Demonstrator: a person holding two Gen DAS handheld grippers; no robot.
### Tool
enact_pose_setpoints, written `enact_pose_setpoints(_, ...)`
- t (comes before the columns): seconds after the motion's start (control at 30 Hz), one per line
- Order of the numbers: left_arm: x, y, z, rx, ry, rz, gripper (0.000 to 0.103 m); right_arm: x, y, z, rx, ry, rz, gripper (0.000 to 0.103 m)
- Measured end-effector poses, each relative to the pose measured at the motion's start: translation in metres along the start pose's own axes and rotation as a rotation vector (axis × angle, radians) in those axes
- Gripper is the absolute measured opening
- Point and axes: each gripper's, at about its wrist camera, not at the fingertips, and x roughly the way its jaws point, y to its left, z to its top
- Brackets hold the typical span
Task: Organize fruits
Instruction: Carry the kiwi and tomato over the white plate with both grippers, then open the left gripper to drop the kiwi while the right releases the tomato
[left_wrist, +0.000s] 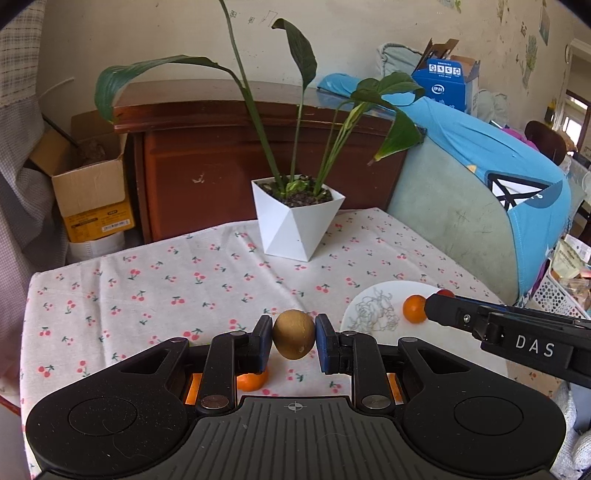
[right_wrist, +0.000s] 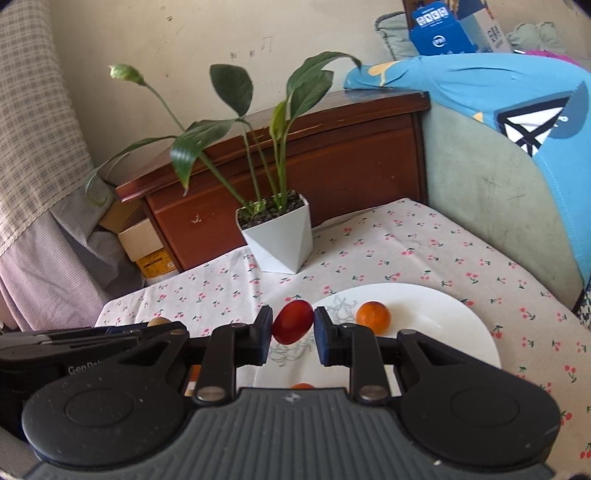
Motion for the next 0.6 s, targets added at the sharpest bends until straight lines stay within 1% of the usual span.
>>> enact_pose_setpoints(0.23, 0.014, -0.025, 0.000, 0.006, 0.012, -0.036, 0.022, -0.009, -0.020, 0.001, 0.054, 0.006, -0.045, 0.024)
enact_pose_setpoints(0.47, 0.028, -0.050, -0.003, 0.028, 0.019, -0.090, 0.023, -0.009, -0.037, -0.003, 0.154, 0.063, -0.065, 0.024)
enact_pose_setpoints(0.6, 0.041, -0.058, -0.008, 0.032, 0.036, -0.101, 0.023, -0.007, -0.048, -0.006, 0.219, 0.096, -0.079, 0.024)
